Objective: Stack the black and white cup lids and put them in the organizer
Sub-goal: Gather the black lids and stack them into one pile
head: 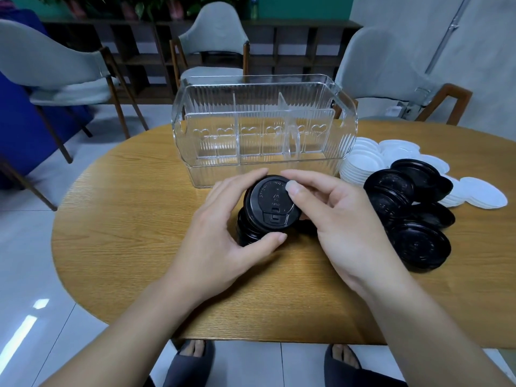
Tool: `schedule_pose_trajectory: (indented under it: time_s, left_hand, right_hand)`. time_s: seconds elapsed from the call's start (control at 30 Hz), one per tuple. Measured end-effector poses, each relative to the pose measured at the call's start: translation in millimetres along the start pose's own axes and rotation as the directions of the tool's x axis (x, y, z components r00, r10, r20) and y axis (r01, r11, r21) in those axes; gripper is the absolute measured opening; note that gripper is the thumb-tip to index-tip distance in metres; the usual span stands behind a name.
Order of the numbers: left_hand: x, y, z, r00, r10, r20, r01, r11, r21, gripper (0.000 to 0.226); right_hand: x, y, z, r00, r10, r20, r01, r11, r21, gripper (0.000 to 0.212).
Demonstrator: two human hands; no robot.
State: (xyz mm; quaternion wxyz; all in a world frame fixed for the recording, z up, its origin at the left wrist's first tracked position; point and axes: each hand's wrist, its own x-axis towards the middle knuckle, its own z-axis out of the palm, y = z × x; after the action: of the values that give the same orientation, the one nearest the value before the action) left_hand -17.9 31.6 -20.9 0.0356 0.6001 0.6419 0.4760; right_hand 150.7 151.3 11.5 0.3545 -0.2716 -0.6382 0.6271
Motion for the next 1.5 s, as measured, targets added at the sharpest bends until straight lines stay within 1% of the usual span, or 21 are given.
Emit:
schedule_pose_trajectory:
  time_s: [0.03,0.1,0.17,0.23,0.33,0.4,0.5,0.57,0.67,0.77,0.83,0.93,1.07,1.2,1.4,1.5]
  left_hand:
    - [-0.1,-0.2,0.4,1.0,-0.003,-0.023,0.004,1.0,0.006,0.085]
    - [0.1,-0.3,1.6,0.997,-0.023,-0.078,0.023,1.0,0.004,0.084]
    - [0.5,-1.4,3.9,0.99,-0.051,-0.129,0.05,0.999,-0.005,0.079]
    - [0.7,-2.9,6.3,0.985,-0.072,-0.157,0.072,0.997,-0.005,0.075]
    - [-0.4,-3.7,10.7,0.977,-0.06,-0.203,0.075,0.995,0.07,0.069]
    - [-1.7,-3.0,14.3,0.971,-0.07,-0.229,0.097,0.989,0.111,0.07]
    - [-3.2,-1.6,18.1,0.969,-0.064,-0.237,0.101,0.984,0.145,0.071]
    - [-3.4,-2.3,16.8,0.978,-0.07,-0.198,0.098,0.986,0.137,0.08]
    - [-3.1,-7.7,9.0,0.987,-0.146,-0.061,0.15,0.985,0.082,0.113]
    - [-4.8,-18.9,3.0,0.965,-0.247,0.086,0.242,0.968,0.059,0.131]
    - [-6.6,-22.5,1.9,0.941,-0.299,0.155,0.295,0.954,0.052,0.139]
    - [-8.3,-22.5,2.8,0.937,-0.307,0.165,0.301,0.952,0.06,0.14]
    - [-7.4,-20.7,2.3,0.937,-0.313,0.153,0.309,0.95,0.046,0.134]
    - [-8.1,-19.2,3.0,0.939,-0.306,0.154,0.301,0.952,0.057,0.129]
    - [-9.3,-22.4,4.7,0.945,-0.288,0.156,0.283,0.958,0.054,0.124]
    - [-8.8,-22.6,5.1,0.946,-0.283,0.16,0.278,0.959,0.057,0.124]
  right_hand:
    - [-0.3,-0.4,1.6,1.0,-0.004,-0.003,0.004,1.0,-0.009,0.027]
    - [-2.4,0.4,5.1,1.0,-0.02,-0.006,0.02,0.997,-0.074,0.044]
    - [-5.4,3.6,8.8,0.997,-0.082,-0.011,0.077,0.974,-0.211,0.066]
    - [-8.9,5.3,12.8,0.989,-0.15,-0.009,0.137,0.925,-0.354,0.077]
    - [-12.5,4.9,18.7,0.976,-0.218,0.002,0.195,0.869,-0.455,0.076]
    - [-12.3,5.9,21.8,0.97,-0.243,0.001,0.214,0.851,-0.48,0.074]
    - [-10.4,9.0,20.9,0.971,-0.24,0.002,0.209,0.844,-0.494,0.081]
    - [-8.4,9.2,16.1,0.977,-0.214,-0.004,0.186,0.859,-0.476,0.086]
    - [-3.1,7.4,4.8,0.982,-0.189,-0.014,0.163,0.88,-0.446,0.082]
    - [2.3,7.9,-4.6,0.987,-0.158,-0.006,0.143,0.908,-0.393,0.088]
    - [4.0,11.6,-6.8,0.987,-0.158,-0.005,0.146,0.922,-0.359,0.093]
    - [4.2,17.7,-6.4,0.988,-0.152,0.021,0.15,0.925,-0.349,0.093]
    - [3.3,18.3,-4.1,0.985,-0.128,0.114,0.168,0.849,-0.501,0.082]
    - [0.0,18.8,0.4,0.977,-0.106,0.185,0.197,0.78,-0.594,0.077]
    - [0.9,23.8,-2.5,0.965,-0.061,0.256,0.218,0.73,-0.648,0.082]
    - [2.0,24.0,-5.3,0.963,-0.051,0.265,0.216,0.736,-0.642,0.082]
